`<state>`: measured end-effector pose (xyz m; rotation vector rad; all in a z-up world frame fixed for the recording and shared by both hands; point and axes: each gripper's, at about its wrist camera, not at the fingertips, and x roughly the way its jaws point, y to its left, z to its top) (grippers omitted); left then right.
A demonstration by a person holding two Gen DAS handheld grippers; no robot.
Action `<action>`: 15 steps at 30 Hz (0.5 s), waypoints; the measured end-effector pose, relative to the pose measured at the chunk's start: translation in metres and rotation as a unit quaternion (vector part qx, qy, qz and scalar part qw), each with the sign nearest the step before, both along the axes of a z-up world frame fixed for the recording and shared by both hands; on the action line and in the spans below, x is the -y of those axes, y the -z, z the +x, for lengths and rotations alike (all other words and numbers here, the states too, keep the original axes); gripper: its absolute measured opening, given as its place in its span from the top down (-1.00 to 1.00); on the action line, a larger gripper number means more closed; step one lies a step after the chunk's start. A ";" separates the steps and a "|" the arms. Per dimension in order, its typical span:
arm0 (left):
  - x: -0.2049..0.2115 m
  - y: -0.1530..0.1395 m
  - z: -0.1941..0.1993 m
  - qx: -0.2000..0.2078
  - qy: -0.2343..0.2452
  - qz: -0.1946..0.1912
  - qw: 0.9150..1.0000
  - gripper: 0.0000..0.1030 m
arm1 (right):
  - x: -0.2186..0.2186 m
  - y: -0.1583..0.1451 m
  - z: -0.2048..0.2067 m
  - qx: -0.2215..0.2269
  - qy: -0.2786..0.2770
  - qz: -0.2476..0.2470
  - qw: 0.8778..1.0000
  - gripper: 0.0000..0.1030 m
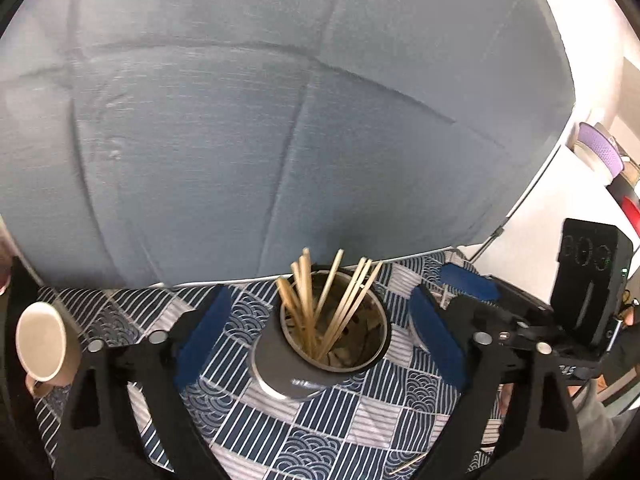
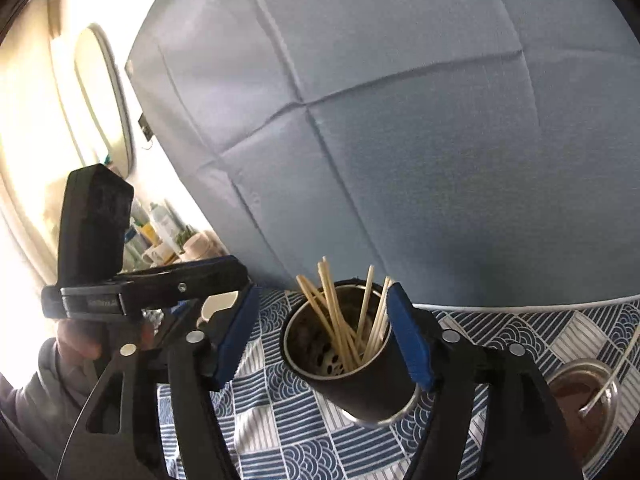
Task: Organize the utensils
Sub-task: 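Move the right gripper down to the last wooden stick on the cloth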
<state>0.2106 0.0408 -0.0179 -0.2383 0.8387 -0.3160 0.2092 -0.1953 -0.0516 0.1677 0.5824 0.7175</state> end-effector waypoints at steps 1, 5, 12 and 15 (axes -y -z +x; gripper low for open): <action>-0.002 0.000 -0.004 0.000 -0.002 0.000 1.000 -0.84 | 0.002 0.000 -0.005 0.003 0.000 -0.003 1.000 -0.33; -0.005 0.004 -0.014 -0.010 -0.020 0.013 1.000 -0.88 | 0.003 0.011 -0.018 -0.001 -0.013 -0.036 0.999 -0.43; -0.007 0.025 -0.035 -0.046 -0.020 0.043 0.998 -0.88 | 0.002 0.039 -0.049 -0.020 -0.065 -0.096 0.993 -0.64; -0.001 0.045 -0.049 -0.062 -0.002 0.067 0.996 -0.88 | 0.009 0.058 -0.062 -0.037 -0.071 -0.122 0.989 -0.64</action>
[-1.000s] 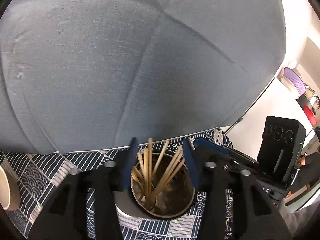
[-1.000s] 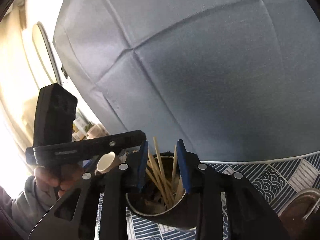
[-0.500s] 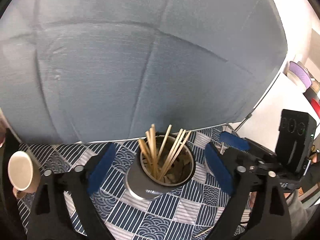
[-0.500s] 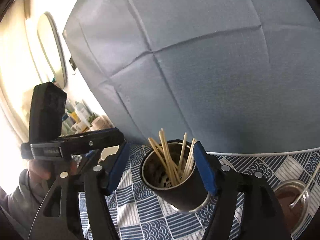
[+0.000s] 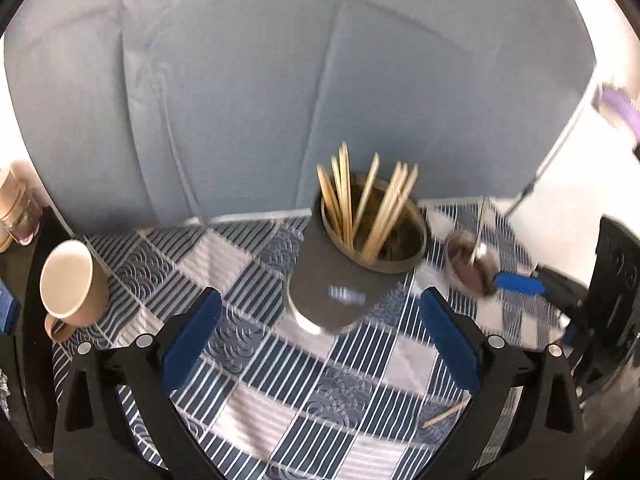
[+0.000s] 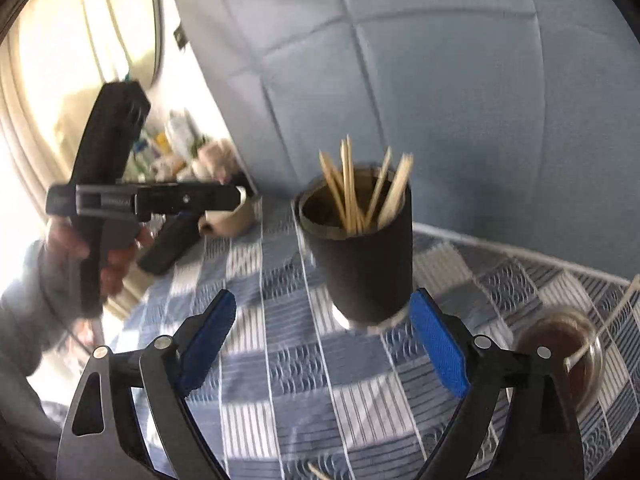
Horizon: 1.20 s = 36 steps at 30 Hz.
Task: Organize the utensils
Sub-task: 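Move the right gripper down to the last wooden stick on the cloth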
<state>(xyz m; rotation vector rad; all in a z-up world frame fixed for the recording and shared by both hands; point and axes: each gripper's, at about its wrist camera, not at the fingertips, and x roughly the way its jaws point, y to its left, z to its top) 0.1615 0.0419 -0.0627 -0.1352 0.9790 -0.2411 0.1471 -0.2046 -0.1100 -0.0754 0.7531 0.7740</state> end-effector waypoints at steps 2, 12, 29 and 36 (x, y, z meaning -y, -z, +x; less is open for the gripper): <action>0.002 0.014 -0.007 -0.017 0.004 0.002 1.000 -0.88 | 0.004 0.014 -0.008 -0.017 -0.002 -0.017 1.000 -0.64; 0.006 0.078 -0.033 -0.109 0.002 0.003 0.994 -0.88 | 0.009 0.078 -0.040 -0.070 -0.056 -0.125 0.988 -0.64; 0.009 0.147 -0.057 -0.200 0.012 0.032 0.979 -0.88 | 0.020 0.155 -0.052 -0.134 -0.042 -0.288 0.947 -0.61; 0.011 0.153 -0.057 -0.195 0.019 0.050 0.979 -0.88 | 0.021 0.158 -0.052 -0.144 -0.023 -0.293 0.945 -0.60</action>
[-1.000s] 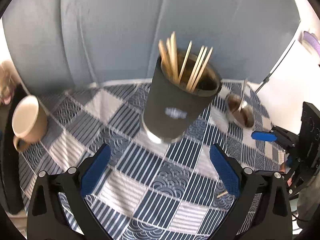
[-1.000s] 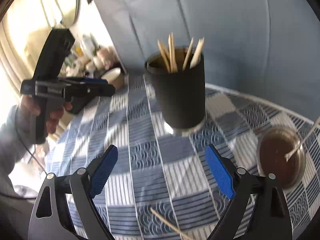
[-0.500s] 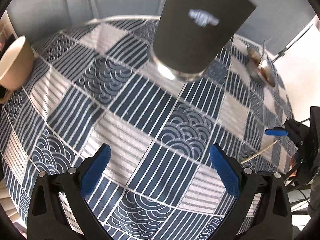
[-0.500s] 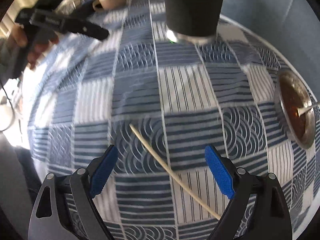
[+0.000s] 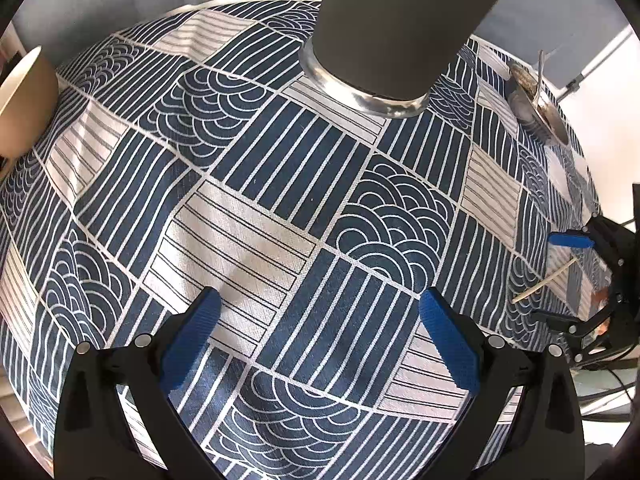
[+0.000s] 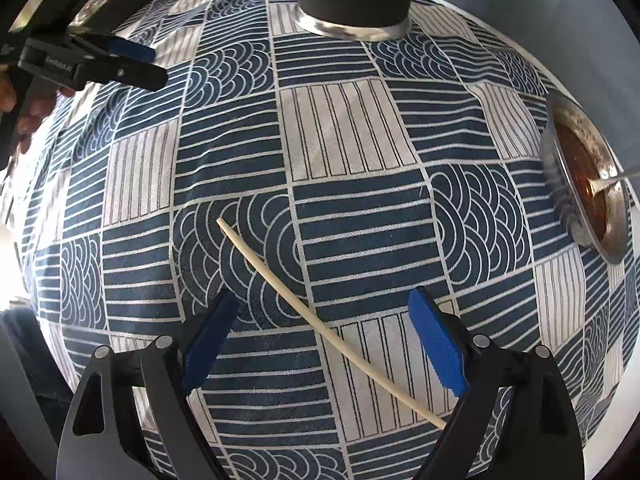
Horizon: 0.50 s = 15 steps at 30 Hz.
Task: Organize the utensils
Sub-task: 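Move the right gripper down to the last wooden stick on the cloth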
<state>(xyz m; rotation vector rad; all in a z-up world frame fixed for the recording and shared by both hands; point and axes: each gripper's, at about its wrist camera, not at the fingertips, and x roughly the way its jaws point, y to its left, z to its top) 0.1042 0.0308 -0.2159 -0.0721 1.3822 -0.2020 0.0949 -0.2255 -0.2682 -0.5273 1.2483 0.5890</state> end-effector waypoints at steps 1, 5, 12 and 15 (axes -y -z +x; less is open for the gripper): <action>0.003 0.001 0.000 0.000 0.007 0.010 1.000 -0.88 | 0.000 0.000 0.000 -0.002 0.003 -0.003 1.000 -0.60; 0.027 0.009 -0.006 0.001 0.059 0.083 0.995 -0.90 | -0.005 -0.002 -0.004 0.003 -0.002 0.002 1.000 -0.36; 0.035 0.002 -0.010 0.005 0.065 0.085 0.994 -0.39 | -0.004 -0.015 -0.021 0.023 0.005 0.017 1.000 0.80; 0.032 -0.007 -0.011 0.002 0.065 0.078 0.995 0.65 | -0.012 -0.015 -0.028 0.039 0.022 0.002 0.999 0.90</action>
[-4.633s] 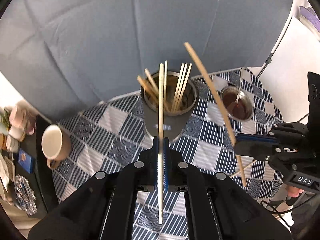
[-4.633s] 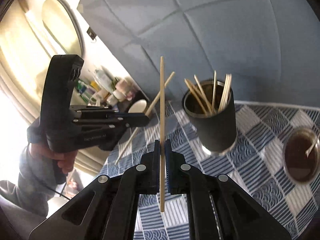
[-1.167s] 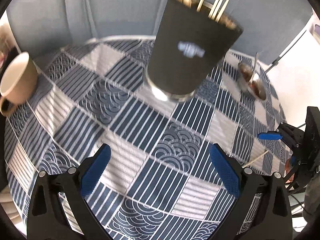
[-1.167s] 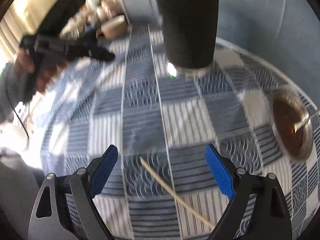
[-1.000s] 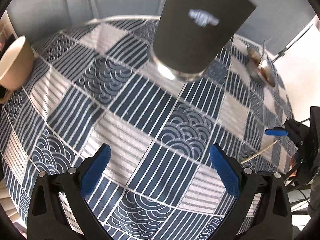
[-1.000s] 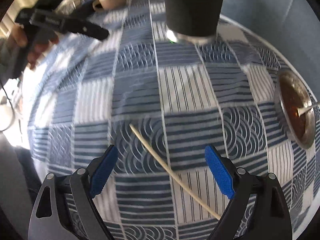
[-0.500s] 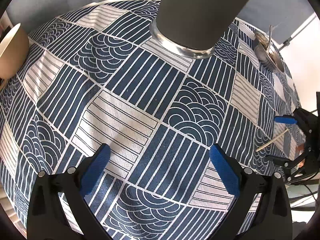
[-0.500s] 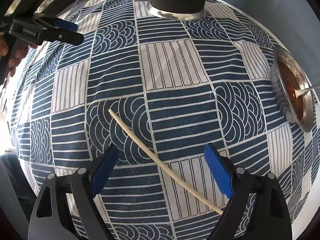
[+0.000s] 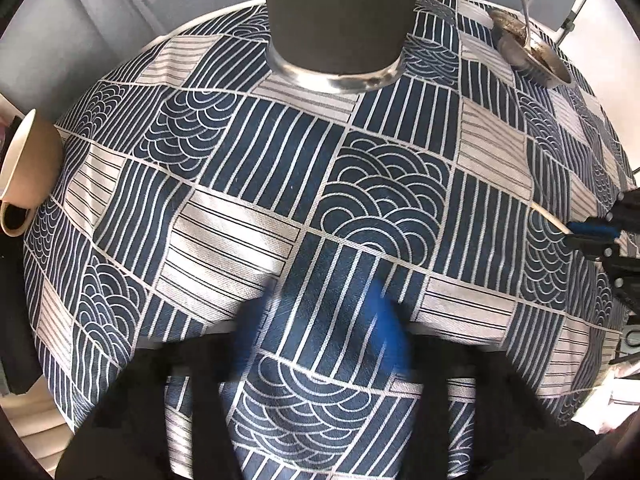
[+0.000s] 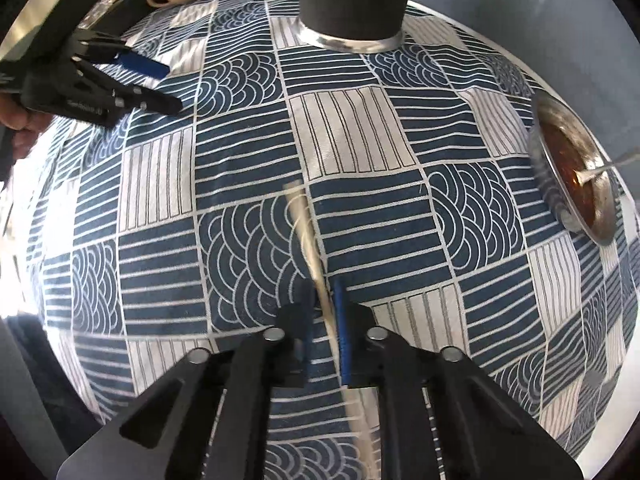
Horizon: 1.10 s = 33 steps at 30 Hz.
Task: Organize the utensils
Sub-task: 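Move the right gripper down to the last wooden stick on the cloth, then lift the stick upright with the right gripper over the black holder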
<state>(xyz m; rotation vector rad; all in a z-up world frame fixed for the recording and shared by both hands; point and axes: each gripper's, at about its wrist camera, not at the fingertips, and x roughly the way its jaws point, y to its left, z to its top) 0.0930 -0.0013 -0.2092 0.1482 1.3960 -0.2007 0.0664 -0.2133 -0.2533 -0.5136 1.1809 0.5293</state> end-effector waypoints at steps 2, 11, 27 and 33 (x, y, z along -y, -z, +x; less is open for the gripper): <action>-0.004 0.000 0.002 -0.016 -0.009 -0.008 1.000 0.79 | 0.003 -0.002 0.004 -0.011 0.031 0.015 0.999 0.91; -0.024 -0.017 -0.007 -0.021 -0.011 -0.014 1.000 0.99 | 0.018 -0.045 0.025 -0.064 0.097 0.201 0.973 0.91; -0.024 -0.135 0.056 0.091 -0.017 -0.064 0.994 0.99 | -0.028 -0.193 0.076 0.125 0.055 0.334 0.933 0.91; -0.012 -0.162 0.075 0.127 -0.017 -0.088 0.988 0.99 | -0.038 -0.237 0.099 0.168 0.044 0.378 0.909 0.91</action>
